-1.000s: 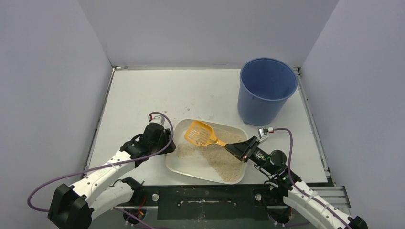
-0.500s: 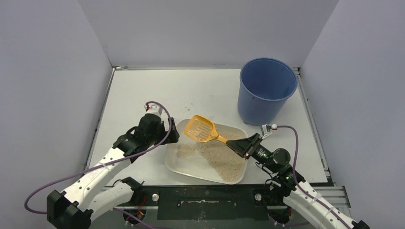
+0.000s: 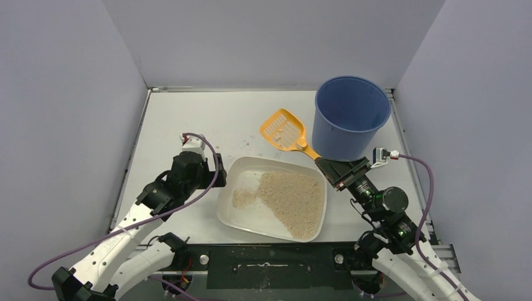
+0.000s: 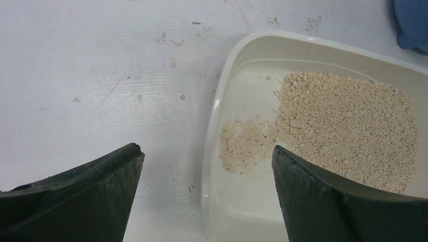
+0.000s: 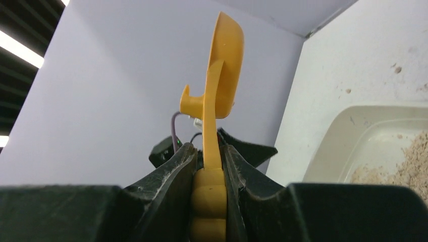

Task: Clean the litter box

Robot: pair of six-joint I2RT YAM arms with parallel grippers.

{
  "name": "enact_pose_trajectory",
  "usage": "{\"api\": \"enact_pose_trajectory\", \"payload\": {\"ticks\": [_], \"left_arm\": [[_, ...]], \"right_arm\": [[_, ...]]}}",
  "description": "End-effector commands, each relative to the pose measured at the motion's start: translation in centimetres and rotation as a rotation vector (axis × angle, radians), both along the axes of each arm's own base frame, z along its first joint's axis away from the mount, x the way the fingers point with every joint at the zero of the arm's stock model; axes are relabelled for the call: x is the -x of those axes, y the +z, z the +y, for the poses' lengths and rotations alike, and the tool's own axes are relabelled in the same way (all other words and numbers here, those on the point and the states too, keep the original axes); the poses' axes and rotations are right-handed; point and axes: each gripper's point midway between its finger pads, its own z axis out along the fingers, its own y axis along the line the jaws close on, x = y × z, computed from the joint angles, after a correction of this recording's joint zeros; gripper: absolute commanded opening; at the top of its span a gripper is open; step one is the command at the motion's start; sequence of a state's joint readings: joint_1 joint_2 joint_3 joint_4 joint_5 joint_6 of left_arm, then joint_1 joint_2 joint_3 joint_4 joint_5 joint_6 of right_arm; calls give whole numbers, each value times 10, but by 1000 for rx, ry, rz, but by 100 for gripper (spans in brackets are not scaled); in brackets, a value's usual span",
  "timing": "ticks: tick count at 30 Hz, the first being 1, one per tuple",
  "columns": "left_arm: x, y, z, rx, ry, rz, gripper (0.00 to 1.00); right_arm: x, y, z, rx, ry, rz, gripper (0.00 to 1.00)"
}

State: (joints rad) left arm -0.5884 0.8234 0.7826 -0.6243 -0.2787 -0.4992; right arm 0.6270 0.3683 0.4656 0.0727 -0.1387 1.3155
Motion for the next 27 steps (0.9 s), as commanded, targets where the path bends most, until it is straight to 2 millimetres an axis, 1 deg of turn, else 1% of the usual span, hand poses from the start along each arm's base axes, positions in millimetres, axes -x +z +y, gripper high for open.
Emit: {"api": "enact_pose_trajectory", "payload": {"ticks": [1, 6, 13, 19, 27], "left_arm": [[-4, 7, 4, -11, 5, -51, 97], [-2, 5, 0, -7, -12, -46, 97], [0, 5, -3, -8, -25, -47, 97], [0, 5, -3, -9, -23, -53, 97], [0, 8, -2, -4, -21, -65, 97]], "right_arm": [[-19, 32, -28, -6, -186, -4, 0], [-27, 58, -55, -39, -336, 2, 0], [-34, 77, -87, -68, -497, 13, 0], [-38, 85, -107, -55, -610, 18, 0], [-49, 78, -135, 70, -790, 67, 0]]}}
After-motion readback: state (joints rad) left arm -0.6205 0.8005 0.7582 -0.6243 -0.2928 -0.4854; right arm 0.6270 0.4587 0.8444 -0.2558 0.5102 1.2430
